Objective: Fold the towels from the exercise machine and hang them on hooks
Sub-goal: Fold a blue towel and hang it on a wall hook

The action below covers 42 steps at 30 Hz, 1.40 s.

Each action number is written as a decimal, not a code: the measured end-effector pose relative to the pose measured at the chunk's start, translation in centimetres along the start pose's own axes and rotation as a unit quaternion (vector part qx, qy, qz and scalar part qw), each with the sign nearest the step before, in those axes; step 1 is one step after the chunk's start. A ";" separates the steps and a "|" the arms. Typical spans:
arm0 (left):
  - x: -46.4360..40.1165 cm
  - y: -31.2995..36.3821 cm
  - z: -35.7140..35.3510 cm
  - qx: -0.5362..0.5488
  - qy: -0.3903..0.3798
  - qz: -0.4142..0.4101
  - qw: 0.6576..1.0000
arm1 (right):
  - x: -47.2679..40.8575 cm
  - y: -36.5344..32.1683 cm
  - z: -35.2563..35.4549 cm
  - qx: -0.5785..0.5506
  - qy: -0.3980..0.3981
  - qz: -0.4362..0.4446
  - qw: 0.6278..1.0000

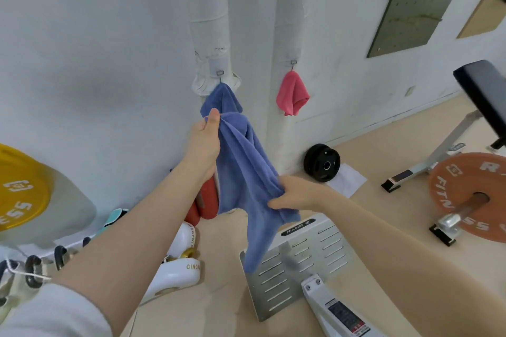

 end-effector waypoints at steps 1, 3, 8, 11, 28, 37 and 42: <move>-0.2 0.1 0.2 -0.002 0.016 -0.005 1.000 | 0.0 1.4 -0.2 0.017 -0.020 -0.027 0.999; -0.4 0.0 0.4 -0.008 0.034 -0.008 0.999 | -0.3 3.6 0.6 0.055 -0.002 -0.057 0.997; -0.3 -0.7 1.5 -0.116 0.090 -0.039 0.988 | -1.0 5.9 6.4 0.295 0.195 -0.043 0.934; -0.4 -0.7 2.2 -0.219 0.112 -0.070 0.967 | 0.0 4.7 8.3 0.445 0.312 0.042 0.838; -2.5 -4.5 8.1 -0.203 0.185 0.040 0.961 | -0.3 3.2 10.8 -0.362 0.209 0.126 0.900; -3.0 -4.9 11.4 -0.180 0.167 0.058 0.968 | -2.1 1.6 6.5 0.299 0.107 0.050 0.947; -3.0 -5.4 13.0 -0.177 0.174 0.059 0.967 | -1.6 0.1 4.4 0.487 0.137 0.068 0.860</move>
Point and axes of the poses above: each hand's wrist, its own x-axis away from the middle knuckle, its own z-axis out of the back of the hand, y = z × x, the point moved 9 cm from there along -x, towards the middle knuckle, and after that the axes turned 2 degrees about x, right-handed, at the moved point
